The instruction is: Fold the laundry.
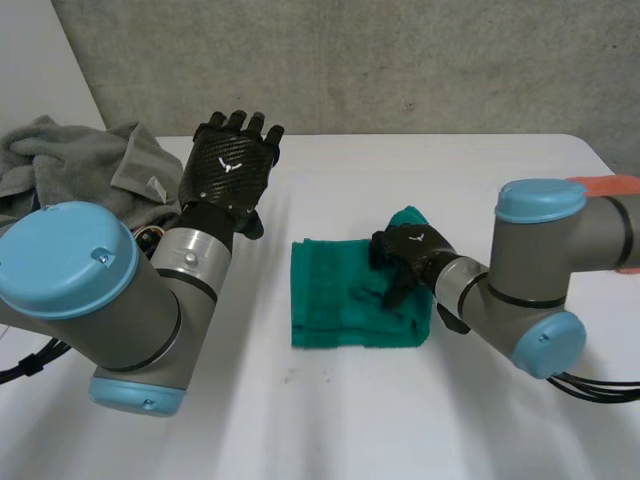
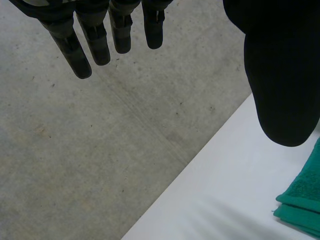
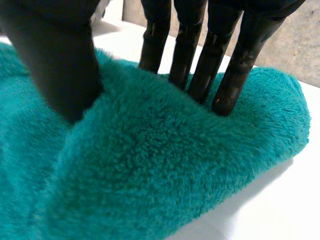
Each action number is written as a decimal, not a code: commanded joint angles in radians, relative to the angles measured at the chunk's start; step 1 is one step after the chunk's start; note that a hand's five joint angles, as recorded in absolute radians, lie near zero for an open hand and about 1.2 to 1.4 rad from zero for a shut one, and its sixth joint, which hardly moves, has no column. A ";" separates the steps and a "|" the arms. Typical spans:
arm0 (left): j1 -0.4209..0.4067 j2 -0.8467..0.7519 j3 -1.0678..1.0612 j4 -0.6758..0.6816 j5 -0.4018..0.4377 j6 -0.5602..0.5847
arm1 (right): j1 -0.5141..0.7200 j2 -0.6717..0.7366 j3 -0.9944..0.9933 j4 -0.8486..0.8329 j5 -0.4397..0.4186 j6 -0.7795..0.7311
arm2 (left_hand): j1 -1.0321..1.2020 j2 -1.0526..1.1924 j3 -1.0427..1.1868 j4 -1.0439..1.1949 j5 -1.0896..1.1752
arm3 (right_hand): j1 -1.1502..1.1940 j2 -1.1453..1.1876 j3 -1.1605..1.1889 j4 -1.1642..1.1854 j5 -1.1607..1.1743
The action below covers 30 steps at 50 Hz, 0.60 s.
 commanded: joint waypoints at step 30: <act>0.054 0.020 0.021 0.006 -0.041 -0.058 | 0.113 -0.217 0.023 -0.084 0.022 0.021 | -0.026 -0.028 -0.037 -0.029 -0.043 | -0.612 -0.669 -0.665 -0.664 -0.636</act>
